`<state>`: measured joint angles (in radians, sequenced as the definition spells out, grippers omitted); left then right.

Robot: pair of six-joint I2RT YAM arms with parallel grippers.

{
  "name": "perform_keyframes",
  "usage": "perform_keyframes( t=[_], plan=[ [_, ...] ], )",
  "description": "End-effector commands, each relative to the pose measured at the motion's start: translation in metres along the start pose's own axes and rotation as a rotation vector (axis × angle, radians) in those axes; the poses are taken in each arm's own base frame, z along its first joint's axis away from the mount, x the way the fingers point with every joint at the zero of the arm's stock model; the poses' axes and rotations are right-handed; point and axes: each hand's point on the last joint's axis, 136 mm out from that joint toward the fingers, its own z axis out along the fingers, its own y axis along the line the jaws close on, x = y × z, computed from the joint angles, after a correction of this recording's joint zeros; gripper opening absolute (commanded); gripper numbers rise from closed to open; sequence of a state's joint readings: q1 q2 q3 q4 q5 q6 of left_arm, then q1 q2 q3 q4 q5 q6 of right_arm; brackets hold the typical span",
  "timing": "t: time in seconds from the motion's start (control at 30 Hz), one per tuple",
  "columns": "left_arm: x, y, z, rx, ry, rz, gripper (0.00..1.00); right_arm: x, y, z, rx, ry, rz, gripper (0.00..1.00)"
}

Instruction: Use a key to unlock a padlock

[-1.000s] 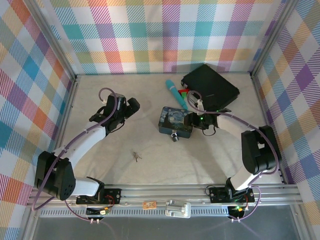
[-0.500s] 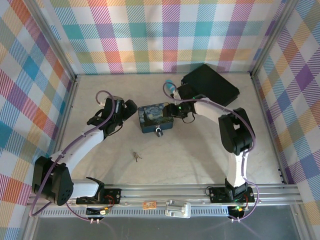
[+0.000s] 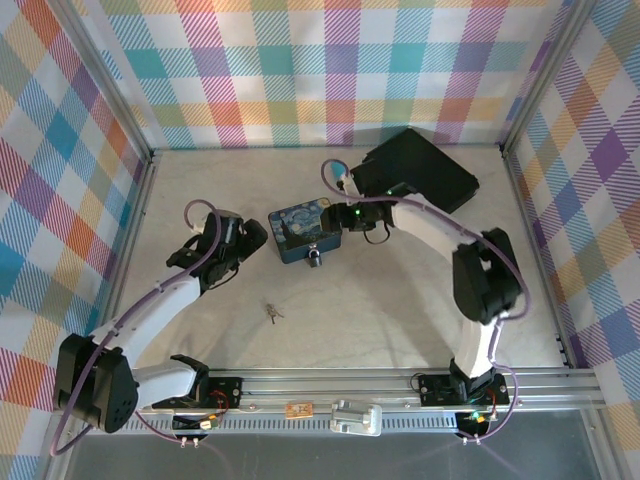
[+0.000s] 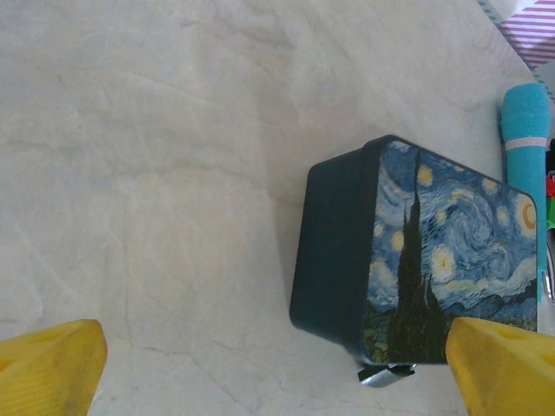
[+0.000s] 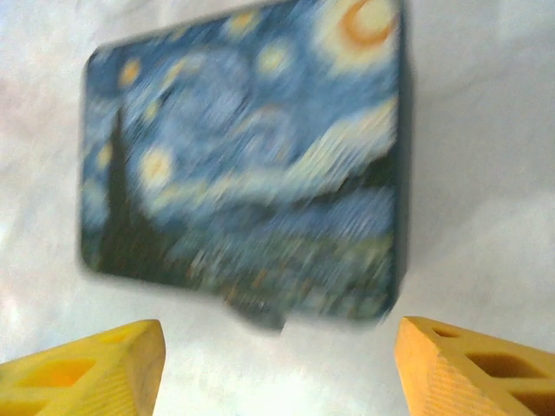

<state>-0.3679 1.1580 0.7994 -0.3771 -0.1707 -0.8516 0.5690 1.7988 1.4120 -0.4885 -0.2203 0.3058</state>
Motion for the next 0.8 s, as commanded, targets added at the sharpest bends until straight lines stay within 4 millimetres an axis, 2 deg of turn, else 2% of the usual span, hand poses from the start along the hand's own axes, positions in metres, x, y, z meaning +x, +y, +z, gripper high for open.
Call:
perform_keyframes(
  t=[0.0, 0.2, 0.37, 0.5, 0.63, 0.77],
  plan=[
    [0.015, 0.018, -0.005, -0.018, 0.048, -0.051, 1.0, 0.04, 0.026, -0.014, -0.014, 0.049, -0.01, 0.71],
    [0.033, 0.027, -0.001, 0.02, 0.11, -0.075, 1.0, 0.109, 0.071, -0.01, -0.013, 0.126, -0.115, 0.72],
    [0.041, 0.05, -0.008, -0.006, 0.105, -0.112, 1.0, 0.141, 0.105, 0.015, -0.045, 0.152, -0.177, 0.72],
    [0.045, 0.075, -0.018, -0.029, 0.077, -0.125, 1.0, 0.156, 0.124, 0.047, -0.036, 0.186, -0.221, 0.71],
    [0.044, 0.098, -0.021, -0.048, 0.042, -0.148, 1.0, 0.161, 0.14, 0.078, -0.014, 0.204, -0.253, 0.71],
    [0.036, 0.102, -0.022, -0.022, -0.012, -0.128, 1.0, 0.159, 0.145, 0.103, 0.031, 0.204, -0.299, 0.66]
  ],
)
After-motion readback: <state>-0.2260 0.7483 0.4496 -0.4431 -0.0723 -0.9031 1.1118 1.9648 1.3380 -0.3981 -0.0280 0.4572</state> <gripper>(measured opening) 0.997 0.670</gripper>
